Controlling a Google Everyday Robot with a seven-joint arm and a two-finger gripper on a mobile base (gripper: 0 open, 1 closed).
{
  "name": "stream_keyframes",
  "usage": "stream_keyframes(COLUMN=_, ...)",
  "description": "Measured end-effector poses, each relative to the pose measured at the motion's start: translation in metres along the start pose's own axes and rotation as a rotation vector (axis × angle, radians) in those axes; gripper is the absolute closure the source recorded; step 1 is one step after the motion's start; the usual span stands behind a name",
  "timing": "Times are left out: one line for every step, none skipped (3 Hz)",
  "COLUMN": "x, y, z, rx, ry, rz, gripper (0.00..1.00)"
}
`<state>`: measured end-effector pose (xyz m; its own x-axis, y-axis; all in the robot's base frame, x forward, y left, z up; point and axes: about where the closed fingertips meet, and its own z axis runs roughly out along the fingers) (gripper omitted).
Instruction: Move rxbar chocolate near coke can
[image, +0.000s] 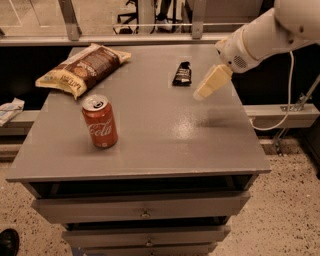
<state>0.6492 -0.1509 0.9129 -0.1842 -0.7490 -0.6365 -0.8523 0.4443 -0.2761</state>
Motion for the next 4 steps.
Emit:
stream_keyframes(x=-0.003, y=-0.019, z=0.036, rx=-0.005, ry=-0.040, rz=0.065, gripper=0.00)
stream_keyframes(x=-0.002, y=-0.043, z=0.064, rx=0.006, ry=-0.072, rz=0.134, gripper=0.00)
stream_keyframes(x=0.005, y=-0.066, z=0.083, rx=0.016, ry=-0.097, rz=0.207, gripper=0.00)
stream_keyframes(x=0.011, y=-0.082, z=0.094, rx=0.027, ry=-0.119, rz=0.266, gripper=0.00)
